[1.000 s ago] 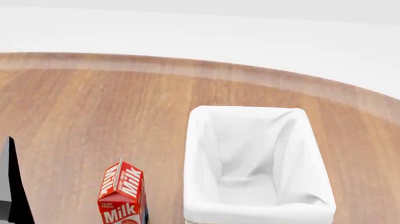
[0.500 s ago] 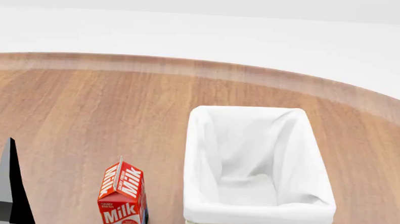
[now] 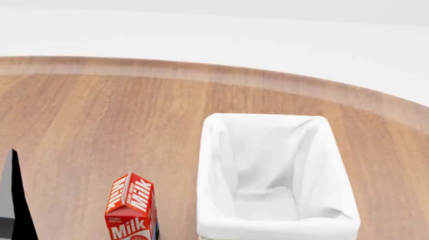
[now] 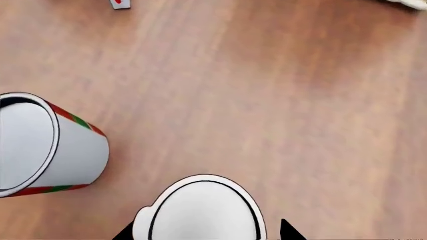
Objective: Pick up the alphabet soup and the tomato sauce, and put them in the basket.
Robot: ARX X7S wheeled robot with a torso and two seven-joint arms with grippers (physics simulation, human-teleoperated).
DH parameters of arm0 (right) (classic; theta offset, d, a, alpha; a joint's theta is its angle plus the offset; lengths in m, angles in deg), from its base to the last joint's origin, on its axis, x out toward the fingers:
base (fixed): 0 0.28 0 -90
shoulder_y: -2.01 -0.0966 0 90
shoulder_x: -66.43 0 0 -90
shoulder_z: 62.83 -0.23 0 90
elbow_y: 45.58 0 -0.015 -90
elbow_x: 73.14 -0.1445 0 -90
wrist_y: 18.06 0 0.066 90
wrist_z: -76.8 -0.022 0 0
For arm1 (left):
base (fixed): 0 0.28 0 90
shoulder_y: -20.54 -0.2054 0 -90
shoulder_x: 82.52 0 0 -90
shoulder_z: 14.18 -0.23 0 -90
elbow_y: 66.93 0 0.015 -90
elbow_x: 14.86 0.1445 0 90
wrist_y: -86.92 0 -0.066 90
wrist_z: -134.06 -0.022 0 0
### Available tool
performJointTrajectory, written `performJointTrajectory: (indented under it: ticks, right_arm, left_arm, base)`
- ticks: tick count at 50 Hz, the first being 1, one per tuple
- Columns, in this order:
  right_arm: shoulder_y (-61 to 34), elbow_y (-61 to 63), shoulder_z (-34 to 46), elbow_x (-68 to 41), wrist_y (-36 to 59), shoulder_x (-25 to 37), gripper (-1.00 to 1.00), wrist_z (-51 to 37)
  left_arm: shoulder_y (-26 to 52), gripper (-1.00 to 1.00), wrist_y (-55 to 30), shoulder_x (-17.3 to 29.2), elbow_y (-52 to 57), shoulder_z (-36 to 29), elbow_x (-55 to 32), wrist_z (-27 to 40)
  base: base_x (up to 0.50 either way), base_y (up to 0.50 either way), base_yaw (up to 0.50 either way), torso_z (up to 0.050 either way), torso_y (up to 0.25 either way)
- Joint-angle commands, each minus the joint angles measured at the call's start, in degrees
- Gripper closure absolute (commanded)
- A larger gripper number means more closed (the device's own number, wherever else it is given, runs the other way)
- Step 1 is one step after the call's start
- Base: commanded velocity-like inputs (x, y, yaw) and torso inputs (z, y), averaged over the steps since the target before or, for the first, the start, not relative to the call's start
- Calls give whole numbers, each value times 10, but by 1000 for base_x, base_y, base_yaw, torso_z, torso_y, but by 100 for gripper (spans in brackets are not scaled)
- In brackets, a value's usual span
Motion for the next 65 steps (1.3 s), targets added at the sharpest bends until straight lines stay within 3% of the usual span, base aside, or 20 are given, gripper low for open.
performJointTrajectory:
  ticks: [1, 26, 27, 33, 39, 47, 65]
  right_arm:
    - [1, -26, 3, 9, -13, -8, -100, 15]
    - [3, -52, 10, 23, -32, -18, -100, 31]
    - [4, -50, 12, 27, -35, -18, 100, 32]
    - [3, -45, 13, 29, -36, -16, 100, 31]
    - [-9, 51, 0, 15, -25, 8, 100, -3]
    - [-58, 164, -60, -111, 8, 39, 100, -78]
    - [-201, 245, -135, -311, 0, 65, 100, -186]
  left_arm:
    - [-6, -100, 16, 2, -12, -1, 0, 1]
    - [-5, -100, 16, 5, -13, -5, -2, 4]
    - [-5, -100, 16, 6, -13, -4, -2, 4]
    - [-4, -100, 17, 7, -15, -6, -1, 5]
    - [-2, -100, 17, 6, -16, -9, -1, 5]
    - [2, -100, -1, 6, -2, -12, -3, 10]
    - [2, -100, 1, 10, -4, -12, -5, 12]
  base:
    - [0, 0, 0, 0, 0]
    - [0, 0, 0, 0, 0]
    - [0, 0, 0, 0, 0]
    - [0, 0, 0, 0, 0]
    - [0, 0, 0, 0, 0]
    - [0, 0, 0, 0, 1]
    - [0, 0, 0, 0, 0]
